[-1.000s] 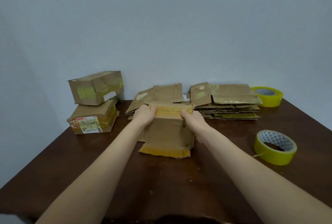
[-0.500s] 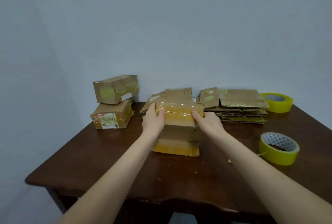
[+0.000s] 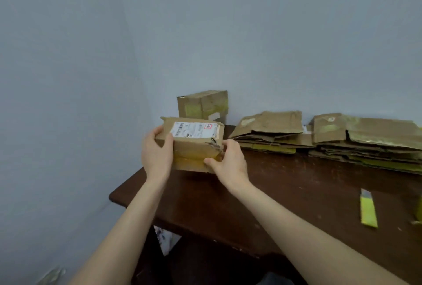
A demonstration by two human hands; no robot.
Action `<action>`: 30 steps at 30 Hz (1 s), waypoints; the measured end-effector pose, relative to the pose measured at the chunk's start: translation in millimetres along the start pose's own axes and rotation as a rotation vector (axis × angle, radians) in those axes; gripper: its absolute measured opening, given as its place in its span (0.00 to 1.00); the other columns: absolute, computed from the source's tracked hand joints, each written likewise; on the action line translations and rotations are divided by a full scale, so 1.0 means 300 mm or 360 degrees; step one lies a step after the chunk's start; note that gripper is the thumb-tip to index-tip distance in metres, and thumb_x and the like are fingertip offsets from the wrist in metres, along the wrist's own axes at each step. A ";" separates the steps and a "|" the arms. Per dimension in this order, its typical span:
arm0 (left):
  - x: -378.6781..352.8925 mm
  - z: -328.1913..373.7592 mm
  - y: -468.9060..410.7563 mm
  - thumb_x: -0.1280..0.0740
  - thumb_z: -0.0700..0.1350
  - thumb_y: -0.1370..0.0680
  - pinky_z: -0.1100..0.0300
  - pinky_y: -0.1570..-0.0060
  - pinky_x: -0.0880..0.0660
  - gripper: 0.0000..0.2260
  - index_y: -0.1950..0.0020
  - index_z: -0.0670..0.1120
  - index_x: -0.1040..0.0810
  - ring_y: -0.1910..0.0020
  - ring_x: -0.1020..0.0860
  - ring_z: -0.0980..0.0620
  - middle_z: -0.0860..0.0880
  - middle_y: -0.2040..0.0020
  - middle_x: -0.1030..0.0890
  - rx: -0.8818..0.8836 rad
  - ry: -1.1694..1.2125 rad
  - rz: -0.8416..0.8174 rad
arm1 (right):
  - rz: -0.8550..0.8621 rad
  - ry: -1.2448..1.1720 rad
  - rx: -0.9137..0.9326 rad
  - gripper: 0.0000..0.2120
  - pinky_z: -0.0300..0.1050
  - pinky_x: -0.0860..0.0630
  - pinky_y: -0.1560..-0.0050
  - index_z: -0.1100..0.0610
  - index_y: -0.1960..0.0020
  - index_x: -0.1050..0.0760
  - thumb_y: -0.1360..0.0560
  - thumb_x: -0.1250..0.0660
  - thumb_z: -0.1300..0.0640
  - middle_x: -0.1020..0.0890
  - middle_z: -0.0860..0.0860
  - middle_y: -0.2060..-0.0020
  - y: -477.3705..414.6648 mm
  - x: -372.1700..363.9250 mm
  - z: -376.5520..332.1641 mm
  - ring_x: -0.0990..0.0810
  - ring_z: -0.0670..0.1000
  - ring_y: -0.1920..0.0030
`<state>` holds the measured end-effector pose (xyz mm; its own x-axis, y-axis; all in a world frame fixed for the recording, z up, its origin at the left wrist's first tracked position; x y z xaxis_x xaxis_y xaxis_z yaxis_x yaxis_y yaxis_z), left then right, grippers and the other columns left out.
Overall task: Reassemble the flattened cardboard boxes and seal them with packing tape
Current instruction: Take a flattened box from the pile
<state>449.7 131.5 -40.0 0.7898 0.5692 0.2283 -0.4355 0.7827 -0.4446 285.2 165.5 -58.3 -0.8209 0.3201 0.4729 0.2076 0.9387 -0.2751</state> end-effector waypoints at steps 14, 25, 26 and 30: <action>-0.110 -0.118 -0.134 0.41 0.43 0.20 0.48 0.28 0.41 0.17 0.31 0.48 0.27 0.24 0.45 0.45 0.43 0.24 0.41 -0.0282 -0.0860 -0.0247 | -0.0380 0.0341 -0.0105 0.26 0.51 0.27 0.40 0.50 0.28 0.38 0.24 0.37 0.53 0.31 0.51 0.34 -0.146 -0.195 0.072 0.28 0.56 0.35; -0.779 0.137 0.064 0.43 0.49 0.18 0.53 0.34 0.36 0.20 0.27 0.45 0.35 0.29 0.35 0.47 0.46 0.26 0.37 -0.0342 -0.0519 -0.1066 | 0.0459 0.0432 -0.0495 0.27 0.52 0.30 0.36 0.57 0.25 0.40 0.22 0.37 0.56 0.38 0.55 0.28 -0.433 0.380 0.374 0.33 0.57 0.31; -0.825 0.140 0.062 0.43 0.49 0.18 0.52 0.33 0.37 0.22 0.25 0.45 0.38 0.28 0.36 0.46 0.46 0.25 0.38 -0.0320 -0.0531 -0.1072 | 0.0510 0.0387 -0.0523 0.27 0.51 0.30 0.37 0.58 0.25 0.41 0.22 0.37 0.56 0.39 0.55 0.28 -0.465 0.426 0.405 0.32 0.58 0.32; -0.966 0.082 0.010 0.47 0.54 0.18 0.46 0.29 0.40 0.23 0.25 0.45 0.39 0.27 0.38 0.46 0.46 0.25 0.37 -0.0251 -0.0680 -0.1054 | 0.0497 0.0083 -0.0743 0.24 0.49 0.29 0.45 0.64 0.33 0.34 0.22 0.36 0.51 0.28 0.59 0.38 -0.599 0.520 0.487 0.25 0.59 0.42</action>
<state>208.9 -25.1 -86.2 0.6152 0.0710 0.7852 0.1572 0.9649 -0.2104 42.0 28.2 -57.4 -0.6578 0.5867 0.4723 0.6597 0.7514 -0.0147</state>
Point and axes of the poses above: each hand's wrist, its own y-axis away from the middle knuckle, its own x-axis out of the back of the hand, z = x × y, the point moved 1 cm from there along -y, towards the middle knuckle
